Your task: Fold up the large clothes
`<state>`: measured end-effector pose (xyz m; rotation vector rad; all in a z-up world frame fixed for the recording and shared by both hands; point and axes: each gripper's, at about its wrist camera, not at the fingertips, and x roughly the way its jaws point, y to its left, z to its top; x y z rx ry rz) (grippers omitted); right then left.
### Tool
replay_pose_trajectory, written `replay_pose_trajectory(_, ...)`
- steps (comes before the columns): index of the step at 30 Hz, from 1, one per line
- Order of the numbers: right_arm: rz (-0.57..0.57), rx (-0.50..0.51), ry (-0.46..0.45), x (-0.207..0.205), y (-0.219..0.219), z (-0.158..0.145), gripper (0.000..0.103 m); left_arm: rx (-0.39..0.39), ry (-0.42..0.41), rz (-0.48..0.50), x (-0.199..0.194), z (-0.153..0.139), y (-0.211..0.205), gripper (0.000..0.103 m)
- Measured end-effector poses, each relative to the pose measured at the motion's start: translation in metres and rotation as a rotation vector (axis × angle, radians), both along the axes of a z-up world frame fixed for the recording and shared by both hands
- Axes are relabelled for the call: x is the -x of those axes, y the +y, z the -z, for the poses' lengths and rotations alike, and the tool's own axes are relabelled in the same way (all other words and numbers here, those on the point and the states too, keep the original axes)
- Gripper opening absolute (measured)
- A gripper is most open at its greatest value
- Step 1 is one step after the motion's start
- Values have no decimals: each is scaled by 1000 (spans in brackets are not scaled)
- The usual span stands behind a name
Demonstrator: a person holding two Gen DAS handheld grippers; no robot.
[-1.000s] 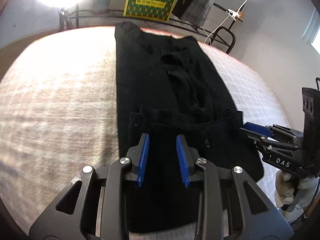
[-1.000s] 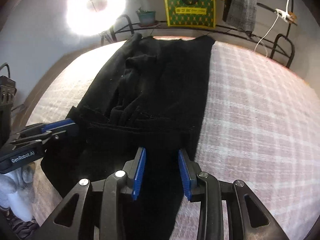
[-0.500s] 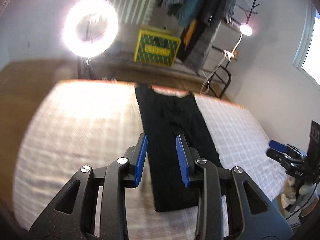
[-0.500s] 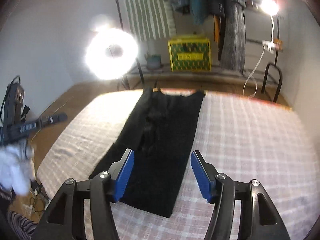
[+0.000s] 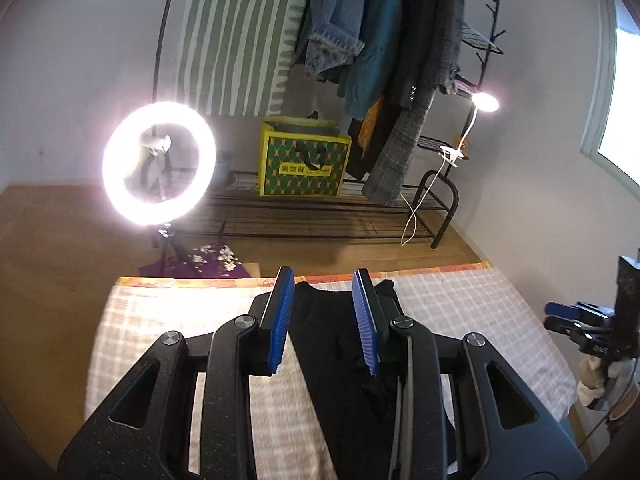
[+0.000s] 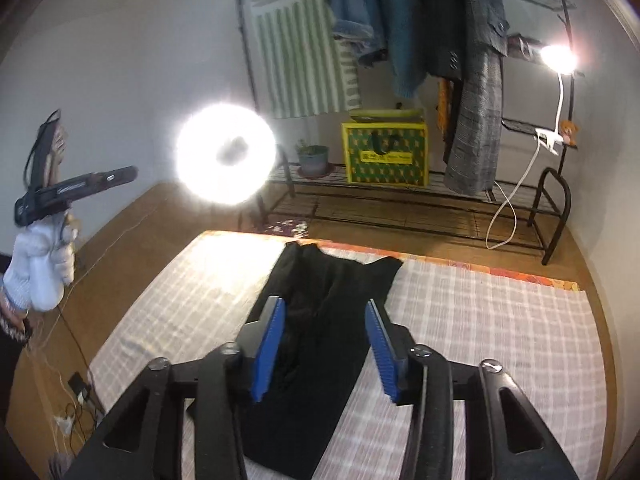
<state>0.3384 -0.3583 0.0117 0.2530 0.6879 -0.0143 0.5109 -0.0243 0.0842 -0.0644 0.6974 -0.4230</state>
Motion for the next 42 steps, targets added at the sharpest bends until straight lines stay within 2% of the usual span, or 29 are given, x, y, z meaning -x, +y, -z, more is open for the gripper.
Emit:
replay_pose_trajectory(3,33,-63,40,-40,-25,32,35,-1,54,34,-33,48,-9,30)
replay_pose_trajectory(6,56,-97,103,-85,-42,85,34,5,154,62,-66,120,-17,30)
replay_pose_trajectory(8,61,-127,148,-114,-51,124,34,13,208,65,-81,158,-17,30)
replay_pose_trajectory(10,65,-197,170,-138,-63,162,37,15,256,62,-98,199,-18,30)
replay_pose_trajectory(12,72,-239,175,-155,-70,187,37,25,301,61,-116,237,-21,30)
replay_pose_trajectory(17,62,-321,178,-195,-91,234,43,16,316,69,-147,285,-37,30)
replay_pose_trajectory(20,69,-346,160,-213,-105,244,51,-5,326,85,-166,301,-53,31)
replay_pose_trajectory(21,72,-368,152,-218,-110,247,54,-35,321,92,-171,306,-61,30)
replay_pose_trajectory(24,81,-446,143,-235,-125,259,55,-120,297,107,-174,317,-77,30)
replay_pose_trajectory(28,68,-471,189,-263,-131,274,53,-79,280,107,-176,322,-73,31)
replay_pose_trajectory(30,47,-466,201,-274,-130,279,52,-24,290,97,-178,323,-65,31)
replay_pose_trajectory(32,39,-452,192,-285,-130,281,43,8,294,95,-178,322,-60,30)
replay_pose_trajectory(33,32,-459,187,-290,-130,283,34,16,296,96,-178,322,-58,31)
replay_pose_trajectory(34,26,-465,181,-295,-131,284,18,22,299,96,-178,321,-57,30)
replay_pose_trajectory(36,-2,-444,142,-298,-128,279,8,34,302,102,-180,320,-55,31)
replay_pose_trajectory(38,-44,-394,70,-293,-128,270,7,55,306,101,-181,319,-51,30)
replay_pose_trajectory(41,-12,-418,136,-298,-141,282,7,105,307,74,-185,315,-41,31)
replay_pose_trajectory(42,1,-432,157,-298,-144,285,14,130,316,55,-189,315,-34,31)
